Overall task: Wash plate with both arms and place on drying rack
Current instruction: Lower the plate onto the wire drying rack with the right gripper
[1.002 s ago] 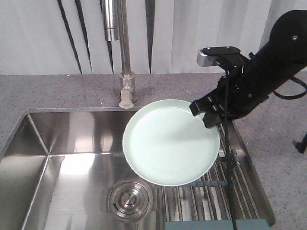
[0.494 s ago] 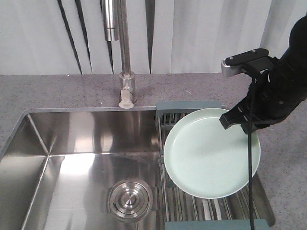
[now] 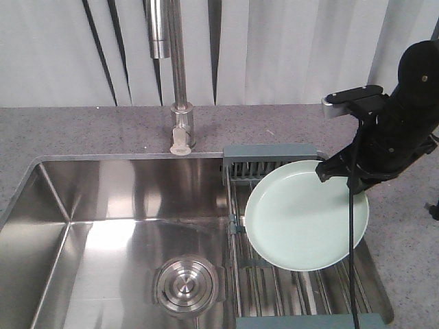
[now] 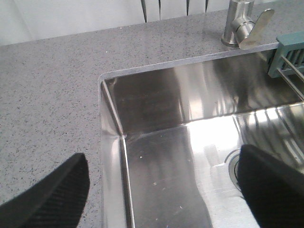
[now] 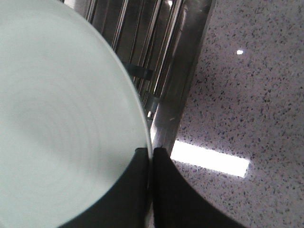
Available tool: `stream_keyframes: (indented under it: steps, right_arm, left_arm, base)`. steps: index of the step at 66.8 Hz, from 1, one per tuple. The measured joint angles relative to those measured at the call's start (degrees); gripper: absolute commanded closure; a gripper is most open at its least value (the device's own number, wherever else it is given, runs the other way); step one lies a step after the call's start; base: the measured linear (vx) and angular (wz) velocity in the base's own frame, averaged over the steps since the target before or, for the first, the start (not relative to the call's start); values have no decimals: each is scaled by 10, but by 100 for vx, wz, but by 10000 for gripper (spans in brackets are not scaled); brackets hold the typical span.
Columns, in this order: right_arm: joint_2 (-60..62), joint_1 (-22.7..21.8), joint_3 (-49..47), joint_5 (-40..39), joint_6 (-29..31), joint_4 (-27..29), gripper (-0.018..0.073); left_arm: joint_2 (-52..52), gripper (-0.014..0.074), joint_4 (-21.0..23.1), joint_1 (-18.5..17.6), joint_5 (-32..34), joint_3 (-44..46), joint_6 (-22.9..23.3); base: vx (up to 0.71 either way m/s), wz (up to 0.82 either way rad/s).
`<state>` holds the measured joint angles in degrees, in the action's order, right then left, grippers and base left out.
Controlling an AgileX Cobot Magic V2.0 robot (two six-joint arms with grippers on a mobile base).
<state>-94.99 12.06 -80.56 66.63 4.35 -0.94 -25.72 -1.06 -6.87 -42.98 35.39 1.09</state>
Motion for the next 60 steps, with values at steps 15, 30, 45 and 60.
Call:
stream_keyframes:
  steps: [15, 30, 45, 60]
  right_arm:
    - [-49, 0, 0, -26, 6, 1, 564]
    - [-85, 0, 0, -42, 10, 2, 545]
    - [-98, 0, 0, -49, 11, 9, 373]
    - [-98, 0, 0, -58, 11, 16, 130]
  left_arm:
    - [0, 11, 0, 0, 0, 0, 0]
    - [0, 11, 0, 0, 0, 0, 0]
    - [0, 11, 0, 0, 0, 0, 0]
    - [0, 11, 0, 0, 0, 0, 0]
  base:
    - [0, 0]
    - [0, 0]
    - [0, 0]
    - [0, 0]
